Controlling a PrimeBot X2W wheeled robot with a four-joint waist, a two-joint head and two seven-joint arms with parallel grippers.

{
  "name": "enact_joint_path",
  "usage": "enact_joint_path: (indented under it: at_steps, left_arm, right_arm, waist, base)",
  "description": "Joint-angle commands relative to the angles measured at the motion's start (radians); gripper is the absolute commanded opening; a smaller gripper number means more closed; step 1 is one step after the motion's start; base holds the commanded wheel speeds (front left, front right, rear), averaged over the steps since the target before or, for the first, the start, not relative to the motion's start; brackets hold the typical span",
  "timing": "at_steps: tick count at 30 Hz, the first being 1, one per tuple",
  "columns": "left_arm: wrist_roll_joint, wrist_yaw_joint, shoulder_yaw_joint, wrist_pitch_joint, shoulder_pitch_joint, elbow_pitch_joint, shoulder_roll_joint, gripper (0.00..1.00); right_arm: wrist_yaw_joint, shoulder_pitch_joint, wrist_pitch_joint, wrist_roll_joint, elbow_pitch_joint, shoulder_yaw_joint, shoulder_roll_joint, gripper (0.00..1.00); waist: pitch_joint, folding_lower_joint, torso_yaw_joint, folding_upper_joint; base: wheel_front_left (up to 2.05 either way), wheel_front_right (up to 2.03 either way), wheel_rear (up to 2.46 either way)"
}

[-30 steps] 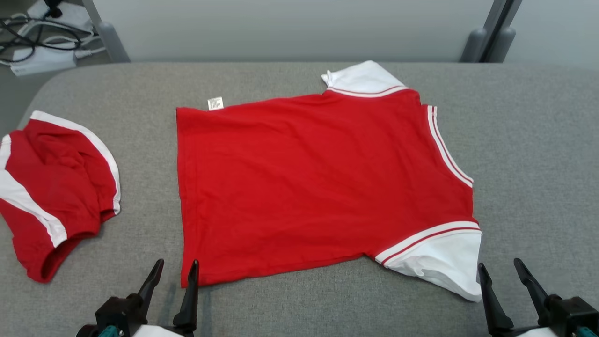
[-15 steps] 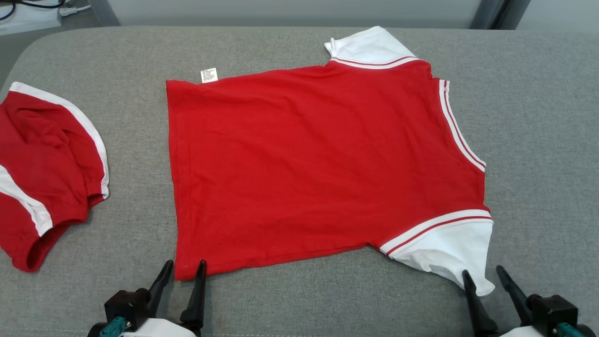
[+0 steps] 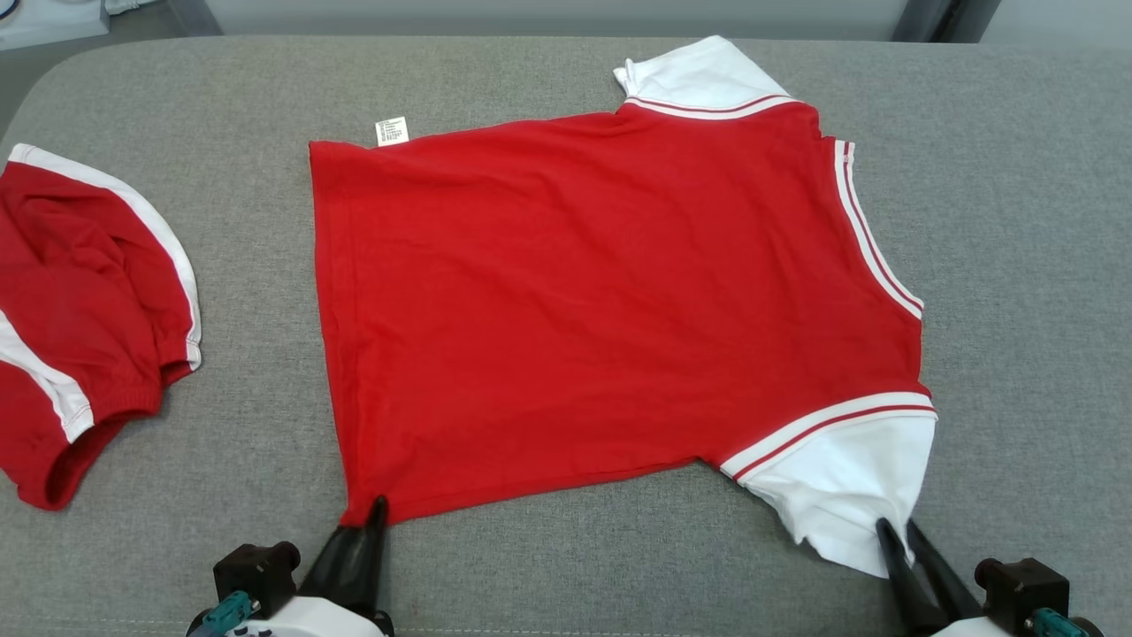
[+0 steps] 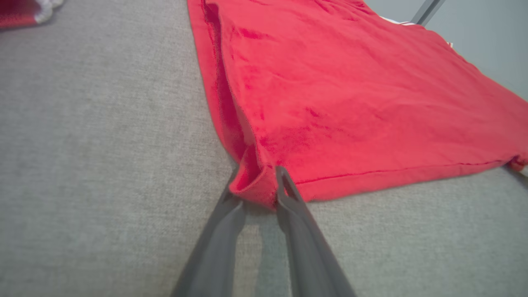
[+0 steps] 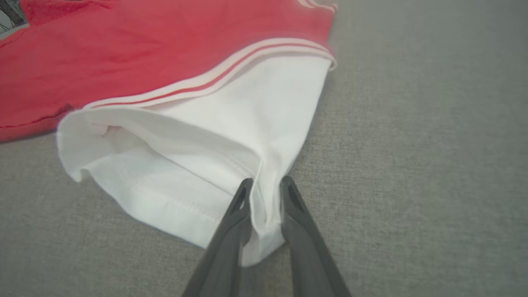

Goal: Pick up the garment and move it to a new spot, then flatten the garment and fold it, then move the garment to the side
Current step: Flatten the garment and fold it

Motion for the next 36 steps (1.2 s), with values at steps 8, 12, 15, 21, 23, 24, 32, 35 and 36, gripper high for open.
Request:
enact_joint_path:
  at_steps: [8, 12, 15, 21, 23, 24, 32, 35, 36]
  left_arm:
    - [-0.012, -0.010, 0.031, -0.005, -0.012, -0.017, 0.003, 0.00]
    - [-0.016, -0.003, 0.029, -0.005, 0.010, -0.035, 0.001, 0.00]
    - [-0.019, 0.005, 0.033, -0.004, 0.022, -0.057, 0.005, 0.00]
    - [-0.027, 0.030, 0.052, 0.001, 0.045, -0.103, 0.024, 0.00]
    - [-0.029, 0.037, 0.059, 0.001, 0.049, -0.117, 0.031, 0.00]
    - [-0.031, 0.040, 0.062, 0.002, 0.051, -0.123, 0.034, 0.00]
    - [-0.030, 0.069, 0.090, 0.011, 0.034, -0.191, 0.066, 0.00]
    - [-0.032, 0.077, 0.098, 0.033, 0.013, -0.242, 0.081, 0.00]
    - [-0.037, 0.079, 0.101, 0.041, 0.002, -0.258, 0.085, 0.00]
  right_arm:
    - [0.000, 0.029, -0.010, 0.032, -0.045, -0.003, -0.009, 0.00]
    - [0.000, 0.086, -0.010, 0.044, -0.098, -0.030, 0.001, 0.00]
    - [0.000, 0.132, -0.010, 0.043, -0.150, -0.050, 0.010, 0.00]
    - [0.000, 0.203, -0.010, 0.034, -0.240, -0.058, 0.024, 0.00]
    - [0.000, 0.219, -0.010, 0.033, -0.262, -0.056, 0.031, 0.00]
    - [0.000, 0.226, -0.010, 0.034, -0.270, -0.050, 0.035, 0.00]
    - [0.000, 0.174, -0.010, 0.026, -0.352, -0.042, 0.022, 0.00]
    - [0.000, 0.100, -0.009, 0.040, -0.372, -0.042, -0.015, 0.00]
    - [0.000, 0.067, -0.005, 0.045, -0.370, -0.037, -0.033, 0.00]
  waist:
    - [-0.001, 0.0000, 0.009, -0.0001]
    - [0.005, 0.0000, 0.017, -0.0001]
    - [0.015, 0.0000, 0.023, -0.0001]
    - [0.037, 0.0000, 0.021, -0.0001]
    - [0.042, 0.0000, 0.020, -0.0001]
    - [0.045, 0.0000, 0.019, -0.0001]
    - [0.065, 0.0000, -0.003, -0.0001]
    - [0.083, 0.0000, -0.011, -0.0001]
    - [0.089, 0.0000, -0.013, -0.0001]
  base:
    - [0.00, 0.00, 0.00]
    - [0.00, 0.00, 0.00]
    - [0.00, 0.00, 0.00]
    - [0.00, 0.00, 0.00]
    - [0.00, 0.00, 0.00]
    - [0.00, 0.00, 0.00]
    - [0.00, 0.00, 0.00]
    - [0.00, 0.00, 0.00]
    - [0.00, 0.00, 0.00]
